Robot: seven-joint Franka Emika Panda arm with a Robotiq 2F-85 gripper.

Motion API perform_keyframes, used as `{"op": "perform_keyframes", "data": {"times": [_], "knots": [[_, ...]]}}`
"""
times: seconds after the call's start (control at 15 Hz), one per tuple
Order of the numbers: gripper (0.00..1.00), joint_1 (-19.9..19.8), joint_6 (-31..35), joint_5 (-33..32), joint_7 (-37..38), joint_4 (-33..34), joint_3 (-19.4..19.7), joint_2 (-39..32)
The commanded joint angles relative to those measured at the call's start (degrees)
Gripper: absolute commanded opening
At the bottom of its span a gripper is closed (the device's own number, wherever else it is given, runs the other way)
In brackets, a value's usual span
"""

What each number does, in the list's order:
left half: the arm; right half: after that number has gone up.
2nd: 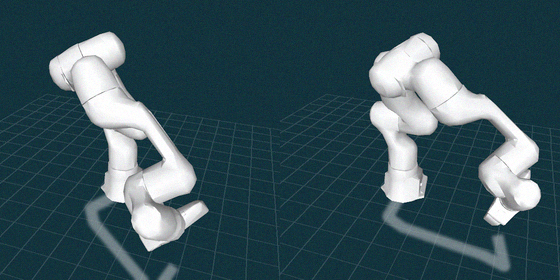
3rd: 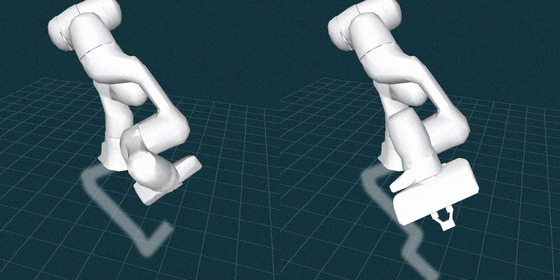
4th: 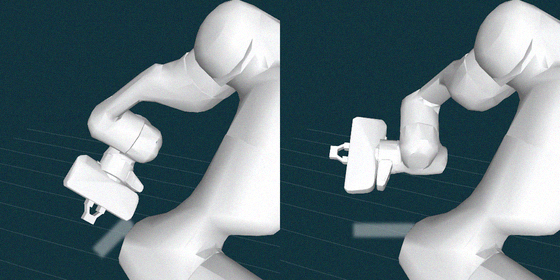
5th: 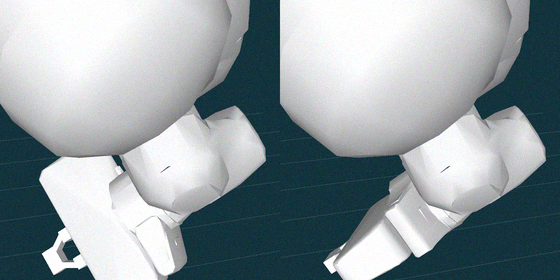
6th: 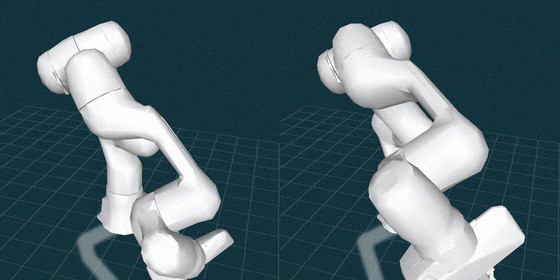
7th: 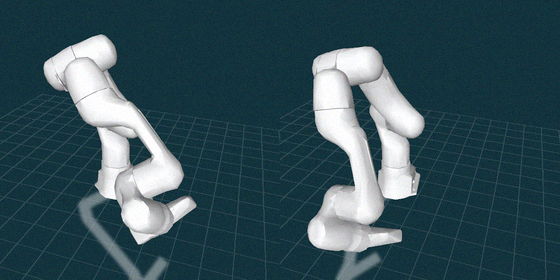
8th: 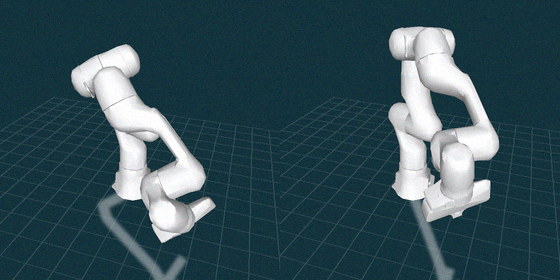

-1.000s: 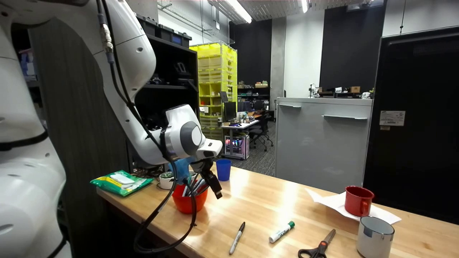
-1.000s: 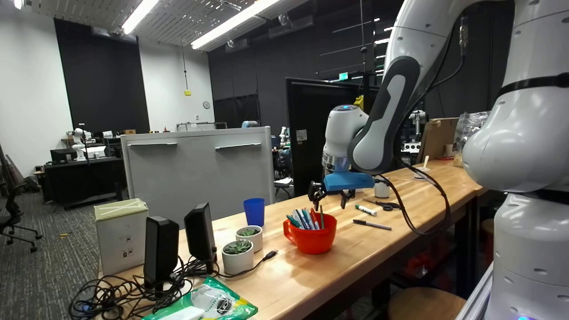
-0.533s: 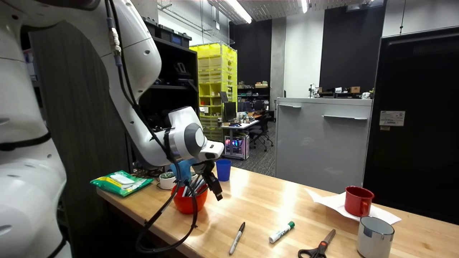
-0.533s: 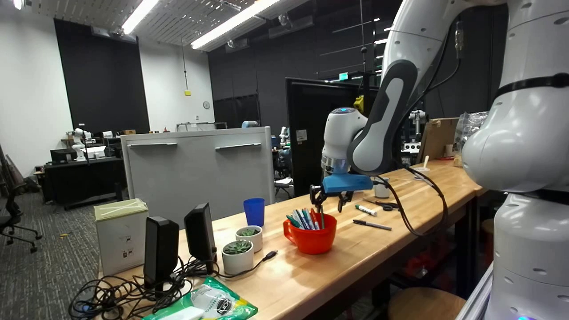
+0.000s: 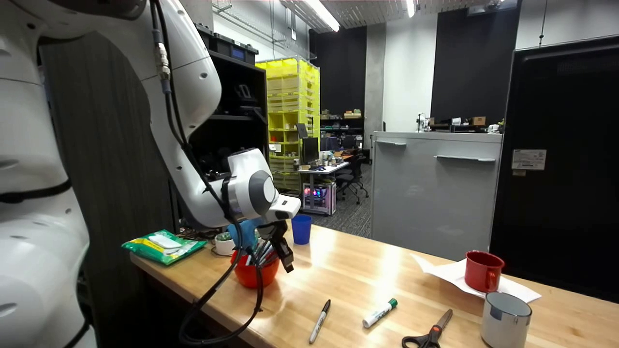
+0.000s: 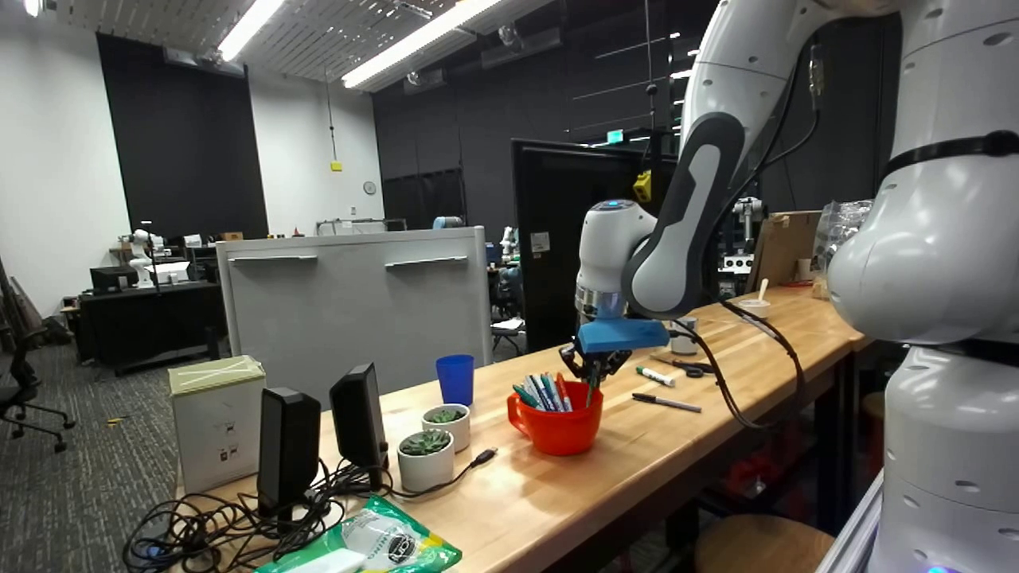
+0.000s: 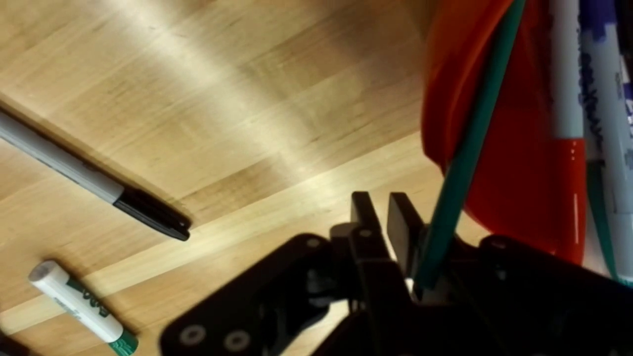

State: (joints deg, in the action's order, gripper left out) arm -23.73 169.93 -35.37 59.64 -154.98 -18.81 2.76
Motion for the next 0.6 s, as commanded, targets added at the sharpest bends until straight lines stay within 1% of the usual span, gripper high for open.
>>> {"op": "perform_keyframes", "data": {"times": [0.0,0.47,0.53], "knots": [[0.00,0.4,-1.4,-1.8,2.7,0.2,-0.9,-0.3],[0.00,1.0,-2.0,-1.9,3.3,0.5,-1.9,0.3],[0.26,1.0,-2.2,-1.8,3.5,0.4,-2.0,0.7]]}}
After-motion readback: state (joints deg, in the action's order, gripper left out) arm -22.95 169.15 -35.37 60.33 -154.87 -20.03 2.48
